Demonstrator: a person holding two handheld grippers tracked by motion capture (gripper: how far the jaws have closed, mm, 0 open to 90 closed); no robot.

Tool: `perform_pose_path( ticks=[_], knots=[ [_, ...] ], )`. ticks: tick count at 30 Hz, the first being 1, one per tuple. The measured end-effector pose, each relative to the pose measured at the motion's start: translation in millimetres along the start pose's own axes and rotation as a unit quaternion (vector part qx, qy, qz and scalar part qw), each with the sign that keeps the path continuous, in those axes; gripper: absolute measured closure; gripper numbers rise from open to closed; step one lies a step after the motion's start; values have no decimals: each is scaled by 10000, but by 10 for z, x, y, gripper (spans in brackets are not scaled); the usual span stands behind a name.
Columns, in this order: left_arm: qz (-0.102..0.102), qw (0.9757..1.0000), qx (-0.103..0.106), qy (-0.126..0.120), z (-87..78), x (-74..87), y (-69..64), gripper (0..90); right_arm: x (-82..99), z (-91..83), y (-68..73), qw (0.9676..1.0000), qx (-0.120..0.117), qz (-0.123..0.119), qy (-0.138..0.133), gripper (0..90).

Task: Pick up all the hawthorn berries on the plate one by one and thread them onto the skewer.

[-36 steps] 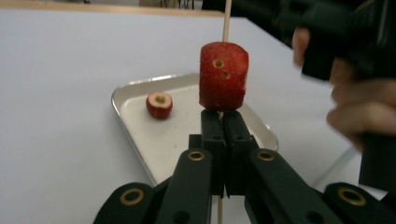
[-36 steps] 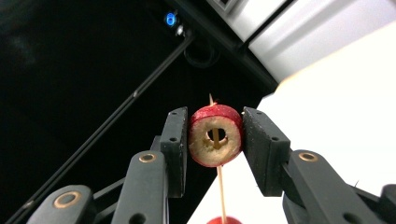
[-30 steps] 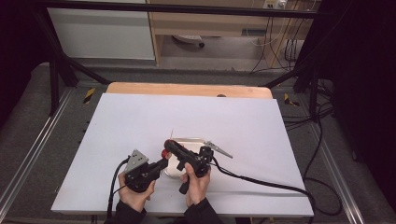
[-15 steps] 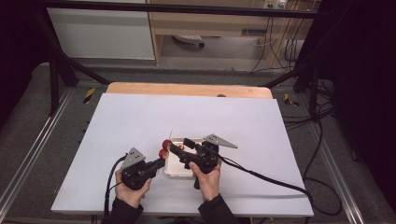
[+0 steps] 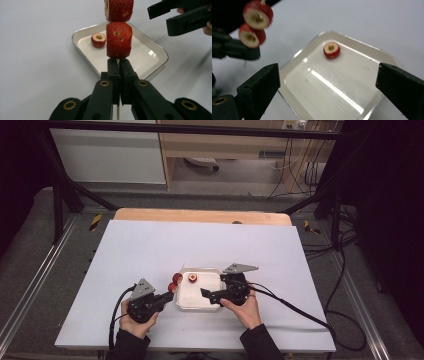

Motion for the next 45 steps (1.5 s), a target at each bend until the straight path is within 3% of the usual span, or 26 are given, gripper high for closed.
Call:
perform_pose_path(
  ticks=[3,6,13,18,24,34,37,45],
  knots=[
    [54,10000,5,7,-29,10,31,883,51,17,-22,9995,-16,-174,255,60],
    [68,10000,-49,-3,-71,16,74,882,43,32,-47,9989,16,-183,428,66],
    [135,9997,-192,69,-152,57,180,881,-114,166,-38,9940,78,-533,948,93],
    [210,9994,-267,117,-173,80,211,881,-238,310,-87,9912,131,-562,1189,113],
    [194,9994,-265,148,-182,99,241,881,-299,436,-155,9852,227,-616,1587,170],
    [153,9993,-287,172,-200,115,292,881,-354,679,-77,9737,180,-956,2059,222],
    [152,9994,-273,170,-207,114,300,881,-388,744,-65,9721,121,-965,2133,261],
    [131,9994,-257,181,-200,123,305,881,-397,881,-96,9593,165,-1200,2549,412]
  ],
)
Point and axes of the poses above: each handheld gripper's, and its own axes: z roughly forward along the jaws, x roughly out of its underside, y roughly to its left, the point moved 10 cm from there along z, roughly forward along the jaws
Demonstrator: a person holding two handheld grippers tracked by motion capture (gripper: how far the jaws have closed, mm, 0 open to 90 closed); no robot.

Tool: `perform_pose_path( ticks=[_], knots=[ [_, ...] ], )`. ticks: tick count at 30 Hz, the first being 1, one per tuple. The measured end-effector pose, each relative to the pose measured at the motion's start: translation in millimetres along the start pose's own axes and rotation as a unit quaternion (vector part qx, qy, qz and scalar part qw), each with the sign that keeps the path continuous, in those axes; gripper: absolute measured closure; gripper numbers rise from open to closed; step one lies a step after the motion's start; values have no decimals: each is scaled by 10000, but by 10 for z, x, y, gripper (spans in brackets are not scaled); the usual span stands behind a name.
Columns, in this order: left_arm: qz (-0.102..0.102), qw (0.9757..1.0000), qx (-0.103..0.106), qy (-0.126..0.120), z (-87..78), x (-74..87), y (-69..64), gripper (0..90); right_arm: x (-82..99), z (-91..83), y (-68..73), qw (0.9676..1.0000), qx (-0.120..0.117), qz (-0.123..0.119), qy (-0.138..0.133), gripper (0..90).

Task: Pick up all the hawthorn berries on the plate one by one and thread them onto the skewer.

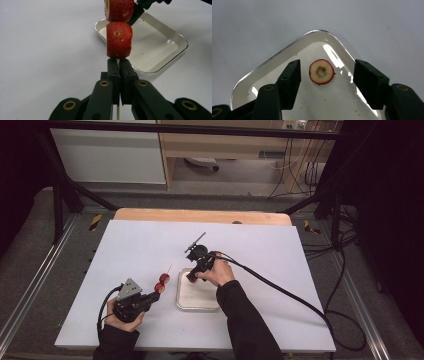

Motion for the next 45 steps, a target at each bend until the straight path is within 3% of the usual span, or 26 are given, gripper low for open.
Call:
perform_pose_path(
  ticks=[10,13,15,25,39,42,45],
  knots=[
    [9,10000,15,1,-1,0,-11,881,13,159,51,9991,-127,-50,399,506],
    [6,10000,16,-2,-2,-1,-12,881,12,181,18,9991,-109,-138,397,531],
    [9,10000,15,-4,-2,-2,-11,881,16,183,24,9989,-127,-23,451,551],
    [13,10000,14,-14,-6,-5,-10,881,37,225,15,9986,-154,-52,509,614],
    [54,10000,15,-30,-5,-14,-54,881,19,-154,119,9988,-188,440,131,618],
    [66,10000,22,-45,-8,-21,-75,881,29,-246,156,9971,-312,673,-147,618],
    [77,10000,26,-54,-11,-28,-91,880,67,-343,157,9933,-406,977,-474,619]
  ],
)
Point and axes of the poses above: each handheld gripper's, and its own axes: z roughly forward along the jaws, x roughly out of its underside, y roughly to its left, the point moved 10 cm from there along z, roughly forward along the jaws
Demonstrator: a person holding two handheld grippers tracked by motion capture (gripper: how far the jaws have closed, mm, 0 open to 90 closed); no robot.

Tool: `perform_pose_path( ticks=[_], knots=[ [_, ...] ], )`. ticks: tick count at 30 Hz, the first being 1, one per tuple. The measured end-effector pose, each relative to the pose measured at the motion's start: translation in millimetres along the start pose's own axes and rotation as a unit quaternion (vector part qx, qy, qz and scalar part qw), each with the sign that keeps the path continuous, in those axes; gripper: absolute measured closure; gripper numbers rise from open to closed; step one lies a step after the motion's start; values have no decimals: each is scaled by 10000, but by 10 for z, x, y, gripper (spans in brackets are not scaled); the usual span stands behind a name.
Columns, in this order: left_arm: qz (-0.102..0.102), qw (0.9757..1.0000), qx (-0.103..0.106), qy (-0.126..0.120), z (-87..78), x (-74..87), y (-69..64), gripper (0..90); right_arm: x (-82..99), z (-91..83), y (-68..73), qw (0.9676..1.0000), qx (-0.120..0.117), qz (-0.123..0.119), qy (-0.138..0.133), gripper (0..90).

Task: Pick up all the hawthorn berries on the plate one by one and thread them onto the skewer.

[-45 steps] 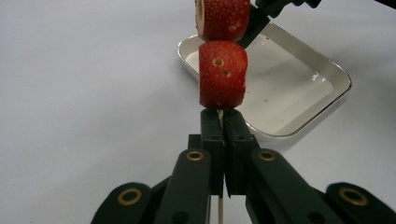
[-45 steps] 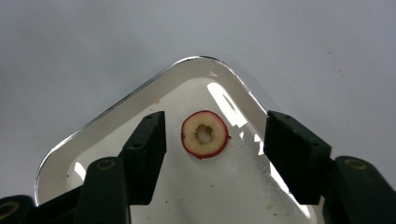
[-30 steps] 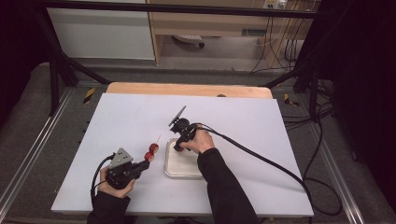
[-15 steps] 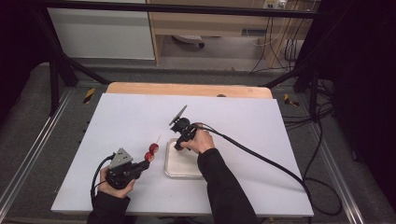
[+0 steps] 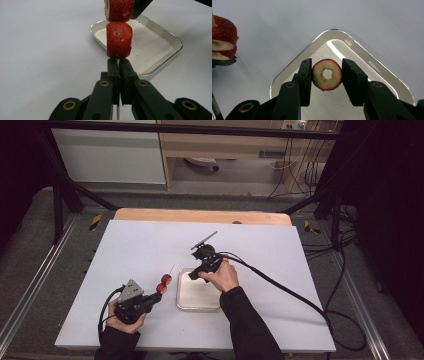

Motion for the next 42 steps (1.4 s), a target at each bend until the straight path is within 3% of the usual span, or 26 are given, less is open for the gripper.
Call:
perform_pose_path(
  ticks=[3,9,11,13,18,21,23,26,29,33,34,38,42],
  knots=[
    [15,10000,0,0,6,-2,-19,880,44,-84,-24,9989,-107,234,-379,619],
    [58,10000,19,10,14,-6,-63,880,167,-197,-41,9939,-302,513,-929,619],
    [83,10000,31,22,15,-5,-76,880,185,-245,-31,9900,-420,644,-1184,619],
    [78,10000,38,13,17,-9,-92,880,184,-297,-10,9835,-551,801,-1523,618],
    [55,10000,75,-26,16,-23,-134,880,174,-393,60,9619,-837,1149,-2335,618],
    [23,9999,94,-56,14,-32,-154,880,159,-441,90,9468,-955,1306,-2782,618],
    [20,9999,100,-68,14,-37,-165,880,146,-473,112,9350,-1032,1430,-3076,618],
    [5,9999,100,-79,20,-40,-182,880,137,-481,150,9229,-1065,1477,-3392,618],
    [-15,9999,112,-93,31,-43,-207,880,104,-495,183,9074,-1111,1573,-3736,618],
    [-20,9998,154,-108,41,-49,-246,880,53,-530,219,8839,-1200,1735,-4175,619],
    [-21,9998,164,-112,41,-51,-253,880,39,-544,225,8767,-1231,1782,-4296,619],
    [-33,9997,180,-146,47,-63,-286,880,12,-592,237,8595,-1261,1862,-4589,619],
    [-93,9995,247,-159,55,-74,-329,880,-14,-671,241,8374,-1190,1913,-4979,619]
  ],
)
Point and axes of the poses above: each handheld gripper's, and its own axes: z roughly forward along the jaws, x roughly out of its underside, y roughly to its left, the point moved 10 cm from there along z, roughly forward along the jaws
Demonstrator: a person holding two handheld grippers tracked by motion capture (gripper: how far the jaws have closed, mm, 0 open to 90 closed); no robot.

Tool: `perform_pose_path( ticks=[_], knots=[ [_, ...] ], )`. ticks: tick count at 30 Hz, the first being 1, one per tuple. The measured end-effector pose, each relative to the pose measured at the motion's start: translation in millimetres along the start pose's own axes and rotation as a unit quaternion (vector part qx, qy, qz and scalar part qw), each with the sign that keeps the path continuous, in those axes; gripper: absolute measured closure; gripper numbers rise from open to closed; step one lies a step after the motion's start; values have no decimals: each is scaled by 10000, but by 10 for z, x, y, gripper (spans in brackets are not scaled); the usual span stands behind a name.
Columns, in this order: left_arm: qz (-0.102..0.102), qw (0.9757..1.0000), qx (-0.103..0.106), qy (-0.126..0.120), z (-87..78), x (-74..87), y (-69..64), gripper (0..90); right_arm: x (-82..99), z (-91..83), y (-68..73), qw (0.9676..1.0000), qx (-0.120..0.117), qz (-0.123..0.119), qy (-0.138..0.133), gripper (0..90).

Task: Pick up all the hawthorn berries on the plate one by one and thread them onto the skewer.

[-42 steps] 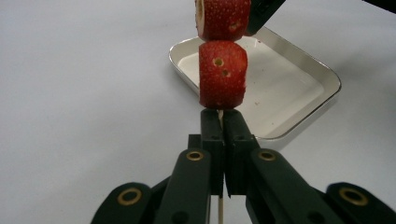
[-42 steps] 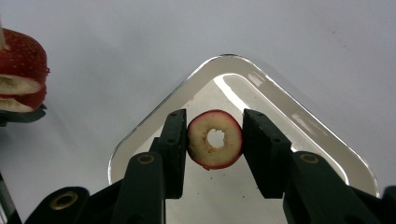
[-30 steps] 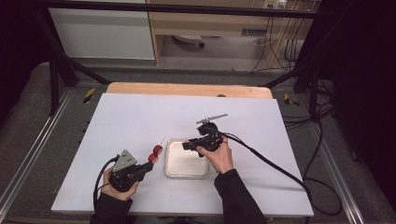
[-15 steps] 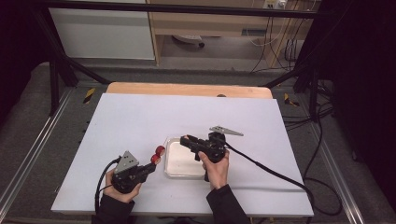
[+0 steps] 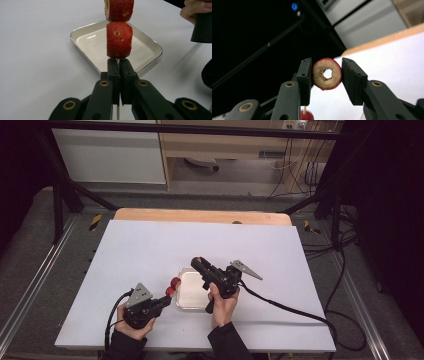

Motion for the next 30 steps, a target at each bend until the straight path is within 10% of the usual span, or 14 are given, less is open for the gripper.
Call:
perform_pose_path(
  ticks=[17,30],
  knots=[
    [-161,9997,166,-110,113,-112,-192,881,-66,2,49,9971,-211,272,-686,620],
    [-111,9997,193,-99,127,-123,-221,881,-9,2,72,9975,-374,278,-530,620]
  ],
)
Point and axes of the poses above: each handheld gripper's, and its own axes: z roughly forward along the jaws, x roughly out of its underside, y roughly to its left, the point moved 10 cm from there along z, roughly forward along the jaws
